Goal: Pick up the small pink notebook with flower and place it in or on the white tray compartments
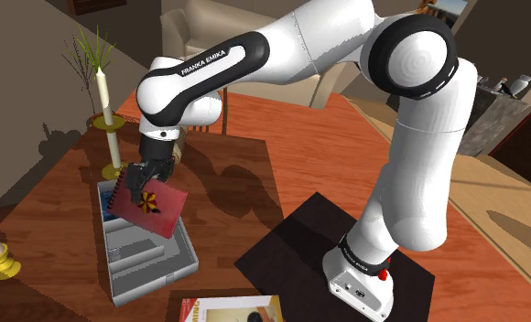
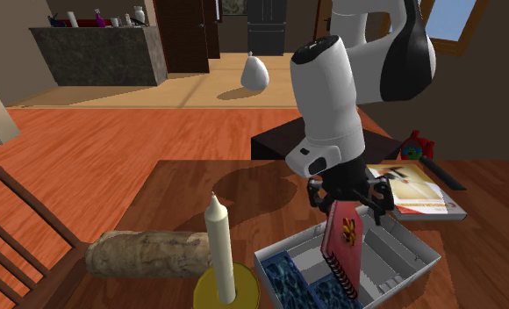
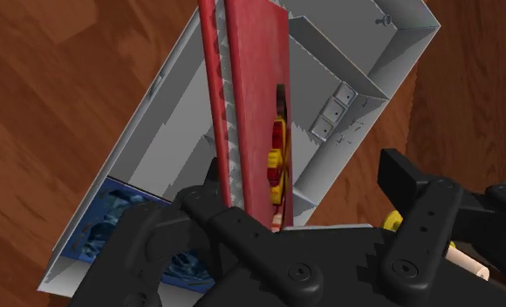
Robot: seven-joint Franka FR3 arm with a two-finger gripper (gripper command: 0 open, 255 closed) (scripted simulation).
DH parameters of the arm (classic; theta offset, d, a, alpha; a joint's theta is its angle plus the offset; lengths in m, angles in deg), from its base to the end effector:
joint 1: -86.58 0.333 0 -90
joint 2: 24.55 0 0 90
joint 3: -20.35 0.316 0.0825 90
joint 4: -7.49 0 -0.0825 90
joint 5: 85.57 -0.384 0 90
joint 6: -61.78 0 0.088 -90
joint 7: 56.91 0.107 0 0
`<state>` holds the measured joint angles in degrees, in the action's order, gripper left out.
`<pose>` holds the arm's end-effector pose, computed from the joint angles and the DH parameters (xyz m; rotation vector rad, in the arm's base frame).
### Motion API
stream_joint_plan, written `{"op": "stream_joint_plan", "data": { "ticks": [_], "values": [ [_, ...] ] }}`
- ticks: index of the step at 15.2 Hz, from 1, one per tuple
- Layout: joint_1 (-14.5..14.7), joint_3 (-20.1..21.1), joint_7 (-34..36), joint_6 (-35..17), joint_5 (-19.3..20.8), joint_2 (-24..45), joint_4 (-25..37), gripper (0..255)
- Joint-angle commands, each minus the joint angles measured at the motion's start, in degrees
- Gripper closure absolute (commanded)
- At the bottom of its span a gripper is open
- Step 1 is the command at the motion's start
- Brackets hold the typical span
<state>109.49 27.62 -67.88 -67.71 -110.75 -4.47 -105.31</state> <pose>0.5204 0.3124 0.2926 -2.7179 -0.5778 0.1712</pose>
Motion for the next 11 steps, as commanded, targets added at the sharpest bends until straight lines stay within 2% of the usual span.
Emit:
{"op": "stream_joint_plan", "data": {
  "ticks": [1, 2, 6, 11],
  "values": [
    [0.0, 0.0, 0.0, 0.0, 0.0, 0.0, 0.0, 0],
    [0.0, 0.0, 0.0, 0.0, 0.0, 0.0, 0.0, 0],
    [-1.3, -0.9, 0.7, 6.1, 1.2, -3.8, 2.0, 0],
    [-1.3, -0.9, 0.7, 6.1, 1.2, -3.8, 2.0, 0]
  ]
}}
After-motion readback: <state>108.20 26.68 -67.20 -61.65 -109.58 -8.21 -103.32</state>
